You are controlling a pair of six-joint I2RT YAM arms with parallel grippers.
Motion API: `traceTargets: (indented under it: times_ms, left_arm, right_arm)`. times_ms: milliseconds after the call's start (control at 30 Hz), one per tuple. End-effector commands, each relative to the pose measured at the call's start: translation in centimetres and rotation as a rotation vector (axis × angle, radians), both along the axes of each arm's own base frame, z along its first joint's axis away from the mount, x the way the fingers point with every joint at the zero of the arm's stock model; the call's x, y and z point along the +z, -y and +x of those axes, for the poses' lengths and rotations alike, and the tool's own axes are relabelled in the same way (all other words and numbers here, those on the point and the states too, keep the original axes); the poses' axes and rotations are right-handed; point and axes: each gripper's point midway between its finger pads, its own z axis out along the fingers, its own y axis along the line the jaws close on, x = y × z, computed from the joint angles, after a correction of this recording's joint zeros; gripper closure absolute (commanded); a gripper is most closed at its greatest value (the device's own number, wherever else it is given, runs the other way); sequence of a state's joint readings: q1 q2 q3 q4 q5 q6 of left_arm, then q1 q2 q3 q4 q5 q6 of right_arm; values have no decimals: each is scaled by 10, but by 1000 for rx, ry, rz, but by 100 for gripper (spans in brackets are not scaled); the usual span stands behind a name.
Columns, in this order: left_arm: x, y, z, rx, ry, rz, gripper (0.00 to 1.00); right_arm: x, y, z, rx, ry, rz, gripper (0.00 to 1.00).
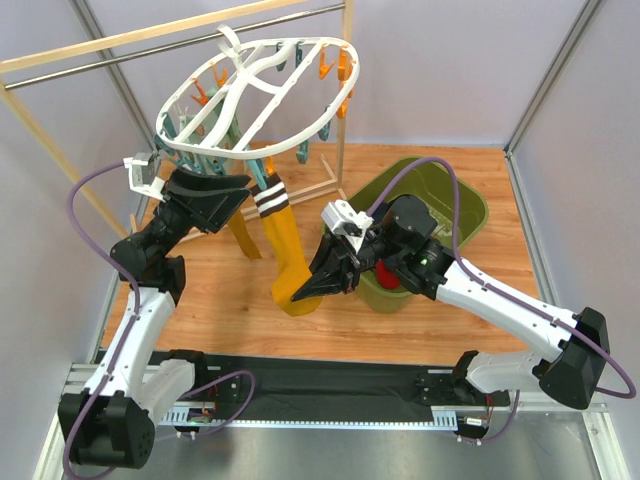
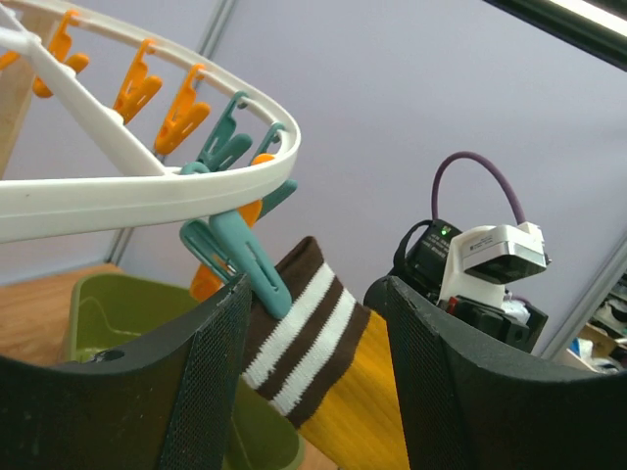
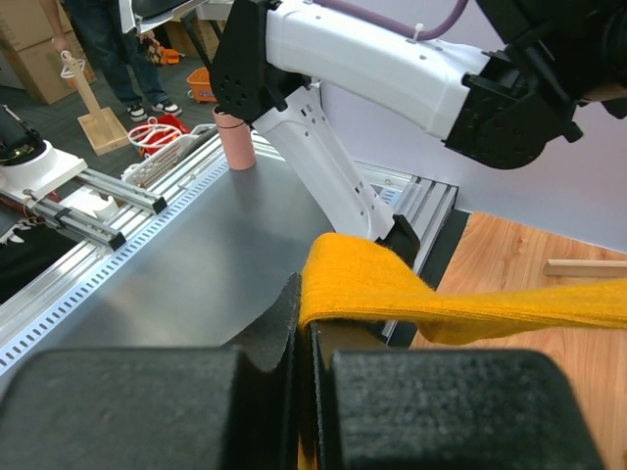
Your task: Remove the socks clipped to the hanger
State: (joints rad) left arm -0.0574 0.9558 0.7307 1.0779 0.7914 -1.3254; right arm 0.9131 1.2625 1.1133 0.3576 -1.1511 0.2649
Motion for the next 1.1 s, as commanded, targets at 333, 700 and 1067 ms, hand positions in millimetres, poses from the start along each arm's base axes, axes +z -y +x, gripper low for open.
traceTargets:
  times_ms: [333,700,1067]
  left_arm:
    - [0,-14,7,55,35,-163,33]
    - [11,1,9,-9,89,-152,32]
    - [20,9,7,-73,159,-162,31]
  right_arm:
    - [11,5,-5,23,28,26,100]
    - [13,5,-9,50,19,26,100]
    - [15,8,-15,84,24,15,100]
